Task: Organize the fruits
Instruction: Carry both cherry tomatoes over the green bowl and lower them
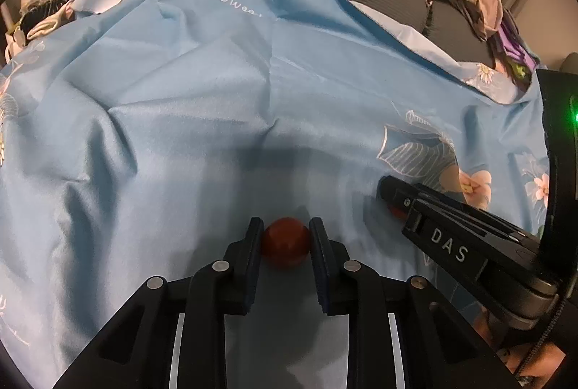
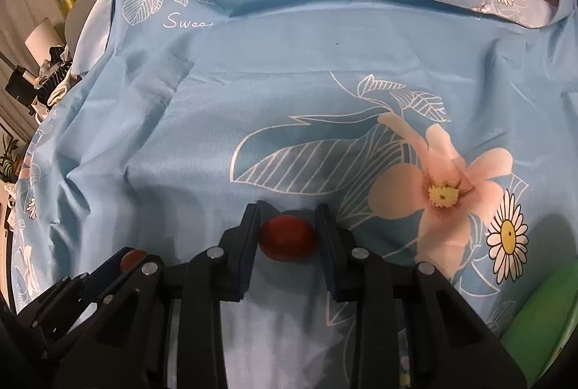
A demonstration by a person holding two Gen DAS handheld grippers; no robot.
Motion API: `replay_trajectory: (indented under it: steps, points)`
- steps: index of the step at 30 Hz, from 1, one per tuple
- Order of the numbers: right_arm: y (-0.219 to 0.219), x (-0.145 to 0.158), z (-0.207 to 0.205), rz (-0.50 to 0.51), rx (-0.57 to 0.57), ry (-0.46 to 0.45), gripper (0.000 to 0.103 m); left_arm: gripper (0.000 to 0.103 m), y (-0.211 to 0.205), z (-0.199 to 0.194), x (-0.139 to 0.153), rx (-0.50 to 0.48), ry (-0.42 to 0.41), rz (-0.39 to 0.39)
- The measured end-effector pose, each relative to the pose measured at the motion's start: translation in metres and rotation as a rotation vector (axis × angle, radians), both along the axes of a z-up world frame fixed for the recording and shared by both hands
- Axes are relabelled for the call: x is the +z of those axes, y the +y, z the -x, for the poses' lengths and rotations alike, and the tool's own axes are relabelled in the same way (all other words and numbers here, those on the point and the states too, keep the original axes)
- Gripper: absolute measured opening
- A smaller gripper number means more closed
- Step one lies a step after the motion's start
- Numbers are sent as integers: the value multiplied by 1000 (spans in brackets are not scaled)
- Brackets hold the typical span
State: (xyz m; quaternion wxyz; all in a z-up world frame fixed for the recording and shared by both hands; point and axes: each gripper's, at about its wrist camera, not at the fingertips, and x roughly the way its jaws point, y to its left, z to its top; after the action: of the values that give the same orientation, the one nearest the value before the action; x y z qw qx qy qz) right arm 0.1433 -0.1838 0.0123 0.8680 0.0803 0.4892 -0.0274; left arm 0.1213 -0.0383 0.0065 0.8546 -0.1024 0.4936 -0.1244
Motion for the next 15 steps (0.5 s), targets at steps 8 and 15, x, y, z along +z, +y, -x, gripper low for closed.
replay_trajectory:
  steps: [8, 15]
  points:
    - [1, 0, 8, -9, 10, -7, 31, 25, 6, 26, 13, 29, -21, -5]
    - [-10, 20, 47, -130, -3, -42, 31, 25, 14, 58, 41, 25, -110, -19]
